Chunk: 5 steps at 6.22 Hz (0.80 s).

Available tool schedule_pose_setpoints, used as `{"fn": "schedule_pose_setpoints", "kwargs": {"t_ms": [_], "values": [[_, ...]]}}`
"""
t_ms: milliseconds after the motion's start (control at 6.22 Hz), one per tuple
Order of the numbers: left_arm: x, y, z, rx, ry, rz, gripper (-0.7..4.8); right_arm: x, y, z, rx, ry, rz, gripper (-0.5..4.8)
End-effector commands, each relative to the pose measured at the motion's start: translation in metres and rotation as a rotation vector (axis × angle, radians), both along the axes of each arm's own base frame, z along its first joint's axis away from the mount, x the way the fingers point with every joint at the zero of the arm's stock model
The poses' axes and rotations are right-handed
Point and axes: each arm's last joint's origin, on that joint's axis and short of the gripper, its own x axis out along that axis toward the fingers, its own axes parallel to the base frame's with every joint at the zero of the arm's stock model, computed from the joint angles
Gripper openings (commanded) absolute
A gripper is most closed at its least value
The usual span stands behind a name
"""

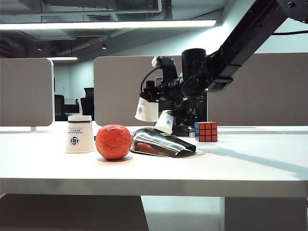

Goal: Carefully pick up the cup on the right and stack it on top of the cup on the left.

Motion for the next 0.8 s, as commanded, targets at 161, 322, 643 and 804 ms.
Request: {"fn": "schedule_pose_setpoints", "kwargs": {"t_ms": [161, 322, 643, 804], "values": [[0.000, 0.000, 0.001, 0.001, -0.009, 0.000, -0.05, -0.005, 0.010, 0.026, 0.051, -0.049, 0.069, 2.91], [0.000, 0.000, 0.001, 0.001, -0.009, 0.000, -0.05, -0.007, 0.013, 0.030, 0.054, -0.054, 0.101, 2.91], [0.000, 0.000, 0.001, -0.002, -0.008, 0.008, -0.05, -0.023, 0.029, 0.053, 0.088, -0.060, 0.235, 2.91], [0.000, 0.000, 0.001, -0.002, -0.008, 0.008, -0.05, -0.028, 0.035, 0.059, 0.091, -0.067, 0.266, 2.91]]}}
